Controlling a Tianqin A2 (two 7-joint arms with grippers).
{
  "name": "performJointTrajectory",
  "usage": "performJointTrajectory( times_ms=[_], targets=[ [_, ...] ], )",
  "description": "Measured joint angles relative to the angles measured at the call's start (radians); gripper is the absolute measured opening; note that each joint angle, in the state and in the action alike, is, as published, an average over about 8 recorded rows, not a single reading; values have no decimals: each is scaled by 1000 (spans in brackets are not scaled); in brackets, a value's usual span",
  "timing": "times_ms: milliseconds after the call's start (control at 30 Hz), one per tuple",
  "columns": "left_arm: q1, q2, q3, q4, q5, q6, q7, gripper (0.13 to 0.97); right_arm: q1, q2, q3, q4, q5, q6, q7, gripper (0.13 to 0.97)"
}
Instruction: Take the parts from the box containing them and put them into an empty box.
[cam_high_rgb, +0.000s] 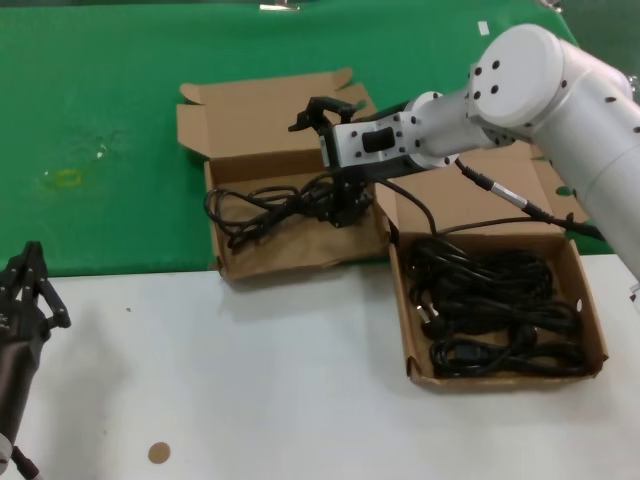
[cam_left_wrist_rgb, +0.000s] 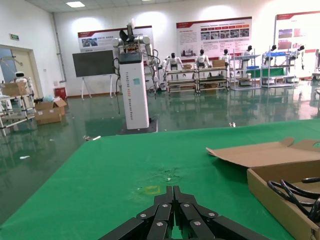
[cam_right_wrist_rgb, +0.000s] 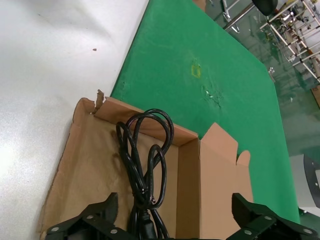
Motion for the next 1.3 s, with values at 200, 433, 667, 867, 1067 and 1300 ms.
performJointTrajectory(
  times_ms=[200,433,667,867,1067,1300],
  targets=[
    [0,0,0,0,0,0,0,157,-1,3,1,7,1,-1,4,828],
    [0,0,0,0,0,0,0,191,-40,6,21,37,19,27,15,873],
    [0,0,0,0,0,0,0,275,-136,14,69,110,65,95,41,943],
    [0,0,0,0,0,0,0,372,-231,21,118,183,110,164,67,960],
    [0,0,0,0,0,0,0,487,-329,29,168,259,157,235,93,966],
    [0,0,0,0,0,0,1,598,-442,38,225,346,212,316,124,966]
  ],
)
